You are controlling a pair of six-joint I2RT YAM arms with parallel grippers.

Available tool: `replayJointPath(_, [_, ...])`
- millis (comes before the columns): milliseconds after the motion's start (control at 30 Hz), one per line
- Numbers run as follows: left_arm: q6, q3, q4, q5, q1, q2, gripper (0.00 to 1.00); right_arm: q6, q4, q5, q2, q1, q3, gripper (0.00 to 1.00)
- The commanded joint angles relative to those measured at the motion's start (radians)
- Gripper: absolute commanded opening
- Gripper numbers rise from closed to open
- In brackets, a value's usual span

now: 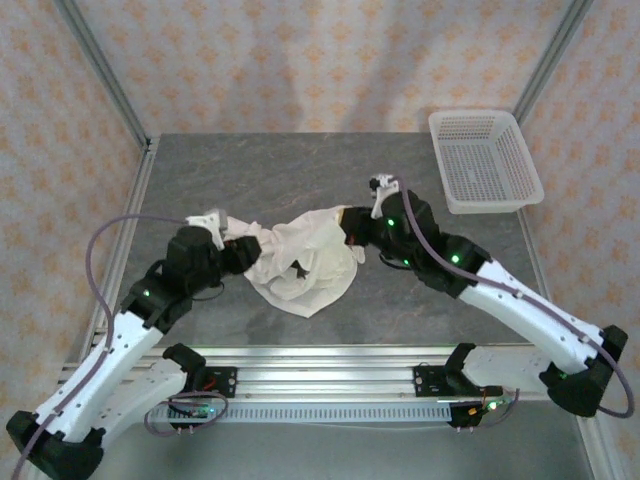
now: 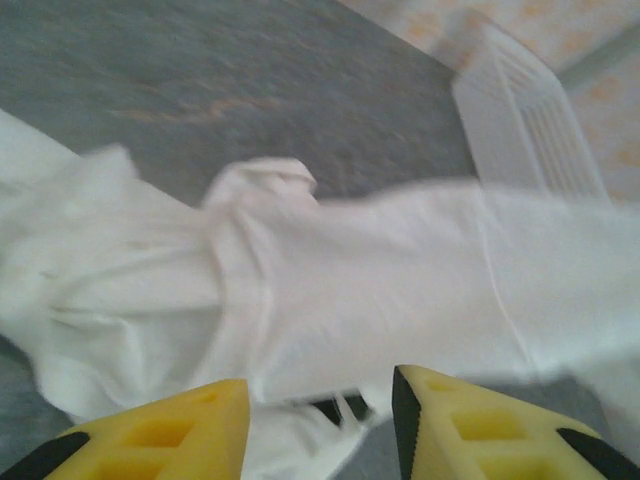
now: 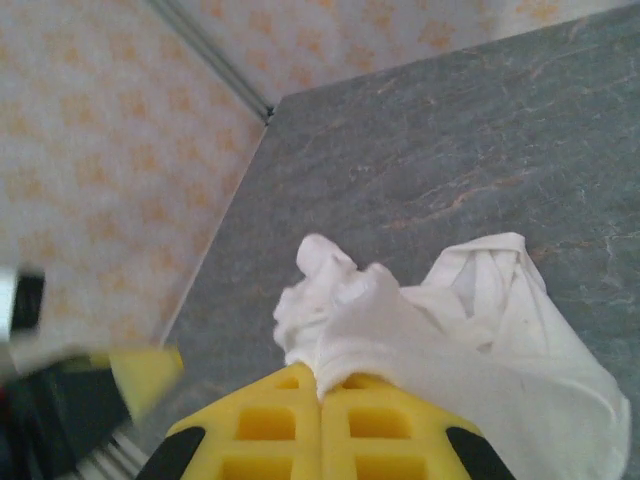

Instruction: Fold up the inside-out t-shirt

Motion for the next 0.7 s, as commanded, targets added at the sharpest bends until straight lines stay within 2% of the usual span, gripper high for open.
replayJointPath(0, [-0.012, -0.093, 0.112, -0.082, -0.151, 0.031, 0.38, 0.143, -0.056, 0.120, 0.103, -0.002, 0.146, 0.00])
replayJointPath(100, [0.019, -0.091, 0.194, -0.119, -0.315, 0.169, 0.38, 0.278, -0.136, 0.209, 0.177, -0.004, 0.273, 0.00])
replayJointPath(167, [0.051, -0.053, 0.236, -0.163, -0.408, 0.307, 0.49, 0.314, -0.162, 0.231, 0.214, -0.003, 0.343, 0.00])
replayJointPath(267, [0.072, 0.006, 0.309, -0.179, -0.467, 0.516, 0.63, 0.369, -0.136, 0.278, 0.229, -0.003, 0.383, 0.00])
replayJointPath(333, [0.084, 0.054, 0.330, -0.186, -0.478, 0.645, 0.67, 0.370, -0.096, 0.293, 0.227, -0.002, 0.389, 0.00])
replayJointPath(500, [0.108, 0.225, 0.219, -0.320, -0.479, 0.885, 0.80, 0.365, -0.104, 0.314, 0.221, -0.002, 0.410, 0.00])
replayJointPath(533, [0.141, 0.257, 0.208, -0.309, -0.474, 0.931, 0.81, 0.371, -0.110, 0.328, 0.217, -0.002, 0.407, 0.00])
replayJointPath(600, [0.223, 0.311, 0.205, -0.195, -0.470, 1.025, 0.81, 0.399, -0.124, 0.372, 0.206, -0.003, 0.406, 0.00])
replayJointPath(667, [0.247, 0.385, 0.125, -0.140, -0.461, 1.110, 0.79, 0.418, -0.158, 0.430, 0.202, -0.002, 0.433, 0.00])
